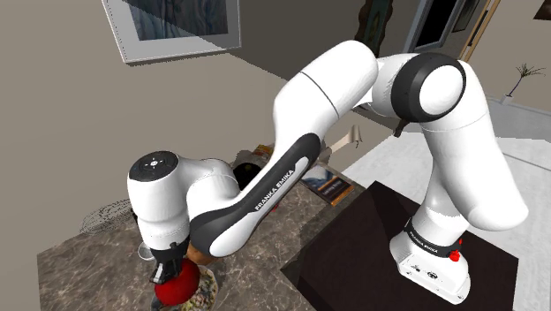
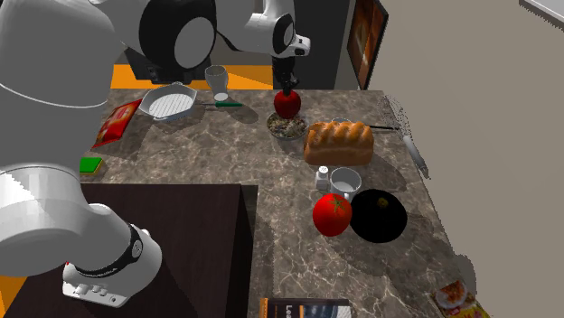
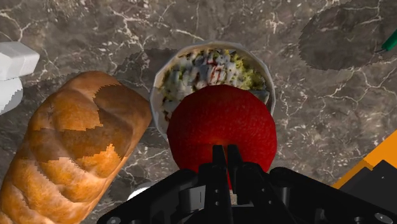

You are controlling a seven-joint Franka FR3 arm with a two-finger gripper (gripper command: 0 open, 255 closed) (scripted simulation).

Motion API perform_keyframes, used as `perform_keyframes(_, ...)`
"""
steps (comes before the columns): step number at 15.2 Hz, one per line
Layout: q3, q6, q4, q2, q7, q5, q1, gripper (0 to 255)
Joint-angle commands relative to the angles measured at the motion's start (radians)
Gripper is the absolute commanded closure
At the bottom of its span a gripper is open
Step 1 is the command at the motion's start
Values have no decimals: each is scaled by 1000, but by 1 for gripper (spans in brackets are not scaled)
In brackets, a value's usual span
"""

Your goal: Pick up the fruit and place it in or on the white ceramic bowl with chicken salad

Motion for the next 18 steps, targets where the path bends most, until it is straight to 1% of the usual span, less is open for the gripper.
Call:
perform_keyframes(1, -7, 18, -3, 15, 7, -9, 5, 255)
perform_keyframes(9, -9, 23, -3, 19, 8, -12, 6, 255)
perform_keyframes(10, -9, 23, -3, 19, 8, -12, 6, 0)
perform_keyframes(15, -9, 23, -3, 19, 8, -12, 6, 0)
perform_keyframes(18, 21, -33, -19, -54, -11, 24, -17, 0)
